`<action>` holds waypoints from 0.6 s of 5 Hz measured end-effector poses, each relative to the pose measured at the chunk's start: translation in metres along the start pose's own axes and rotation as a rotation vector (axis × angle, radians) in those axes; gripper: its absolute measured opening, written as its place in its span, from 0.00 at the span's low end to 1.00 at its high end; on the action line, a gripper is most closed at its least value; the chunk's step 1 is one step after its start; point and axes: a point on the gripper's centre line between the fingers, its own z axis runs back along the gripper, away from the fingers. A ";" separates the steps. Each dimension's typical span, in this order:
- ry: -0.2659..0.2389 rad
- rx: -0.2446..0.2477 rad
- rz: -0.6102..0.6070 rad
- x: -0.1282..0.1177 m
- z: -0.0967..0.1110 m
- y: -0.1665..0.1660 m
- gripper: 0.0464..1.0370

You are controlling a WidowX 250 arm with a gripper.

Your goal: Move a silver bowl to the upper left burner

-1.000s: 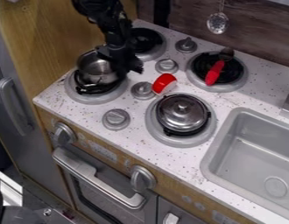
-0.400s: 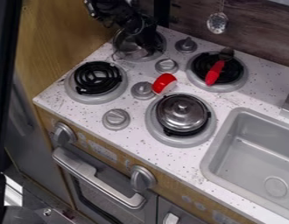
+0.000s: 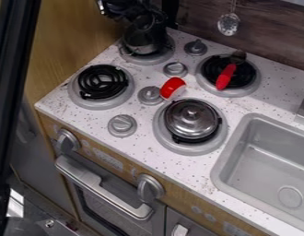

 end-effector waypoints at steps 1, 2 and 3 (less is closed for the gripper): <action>0.025 -0.001 0.017 -0.010 -0.004 -0.006 0.20; 0.025 -0.005 0.036 -0.018 0.000 -0.017 0.48; -0.012 -0.003 0.045 -0.012 0.013 -0.023 0.79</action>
